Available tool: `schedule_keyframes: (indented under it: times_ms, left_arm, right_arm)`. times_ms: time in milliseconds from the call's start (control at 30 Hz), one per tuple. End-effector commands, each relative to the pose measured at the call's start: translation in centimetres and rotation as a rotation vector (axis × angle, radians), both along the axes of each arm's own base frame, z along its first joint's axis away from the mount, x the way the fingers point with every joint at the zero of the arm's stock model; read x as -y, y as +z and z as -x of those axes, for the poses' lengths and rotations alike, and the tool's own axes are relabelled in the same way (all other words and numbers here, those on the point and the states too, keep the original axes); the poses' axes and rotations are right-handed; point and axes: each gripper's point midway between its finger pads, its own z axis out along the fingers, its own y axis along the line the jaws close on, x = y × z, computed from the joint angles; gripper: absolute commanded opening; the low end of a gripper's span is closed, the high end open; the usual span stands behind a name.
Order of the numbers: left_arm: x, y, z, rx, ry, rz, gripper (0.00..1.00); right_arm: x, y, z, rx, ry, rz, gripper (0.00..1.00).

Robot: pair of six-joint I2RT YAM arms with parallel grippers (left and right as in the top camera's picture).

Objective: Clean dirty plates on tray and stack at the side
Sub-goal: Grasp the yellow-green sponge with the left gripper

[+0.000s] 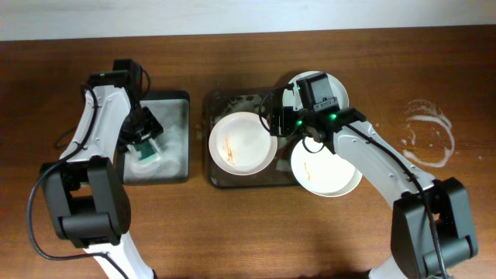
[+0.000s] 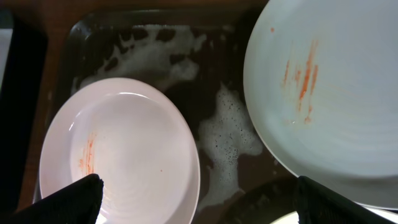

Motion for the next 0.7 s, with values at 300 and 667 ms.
schedule_keyframes:
  times_ms: [300, 667]
  left_arm:
    - [-0.3, -1.8, -1.1, 0.083, -0.018, 0.037, 0.58]
    - [-0.3, -1.7, -1.4, 0.089, -0.070, 0.036, 0.78]
  right_arm:
    - [-0.4, -1.4, 0.2, -0.039, 0.022, 0.014, 0.98]
    - [-0.7, -1.2, 0.0, -0.030, 0.026, -0.005, 0.99]
